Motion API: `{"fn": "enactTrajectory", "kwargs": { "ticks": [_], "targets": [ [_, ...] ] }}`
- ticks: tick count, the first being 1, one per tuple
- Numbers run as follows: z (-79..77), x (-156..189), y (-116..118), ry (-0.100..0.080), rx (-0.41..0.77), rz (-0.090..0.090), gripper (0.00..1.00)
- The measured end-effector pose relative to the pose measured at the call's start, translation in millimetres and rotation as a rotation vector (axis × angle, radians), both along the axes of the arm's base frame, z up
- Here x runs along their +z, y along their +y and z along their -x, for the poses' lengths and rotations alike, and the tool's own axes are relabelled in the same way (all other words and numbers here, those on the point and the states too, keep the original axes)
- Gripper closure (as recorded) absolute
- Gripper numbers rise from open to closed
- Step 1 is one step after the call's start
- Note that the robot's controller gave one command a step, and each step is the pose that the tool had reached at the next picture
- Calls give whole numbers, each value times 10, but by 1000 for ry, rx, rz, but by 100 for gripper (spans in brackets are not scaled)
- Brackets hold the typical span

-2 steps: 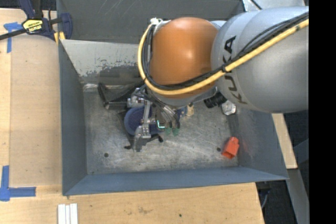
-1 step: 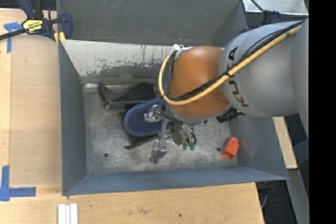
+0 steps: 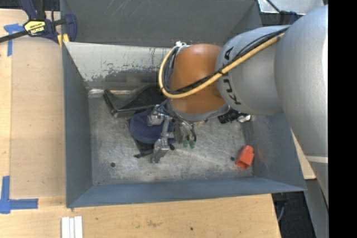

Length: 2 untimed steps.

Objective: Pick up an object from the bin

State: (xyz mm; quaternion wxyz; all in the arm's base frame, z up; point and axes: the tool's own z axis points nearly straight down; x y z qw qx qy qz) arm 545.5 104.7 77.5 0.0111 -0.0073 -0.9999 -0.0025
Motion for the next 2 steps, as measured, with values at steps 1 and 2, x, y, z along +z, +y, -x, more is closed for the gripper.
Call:
{"fn": "enactTrajectory", "kwargs": {
  "ticks": [1,2],
  "targets": [
    [-71,52,0,-34,-5,-5,100],
    [-201,1747,59,-34,-16,3,100]
  ]
}}
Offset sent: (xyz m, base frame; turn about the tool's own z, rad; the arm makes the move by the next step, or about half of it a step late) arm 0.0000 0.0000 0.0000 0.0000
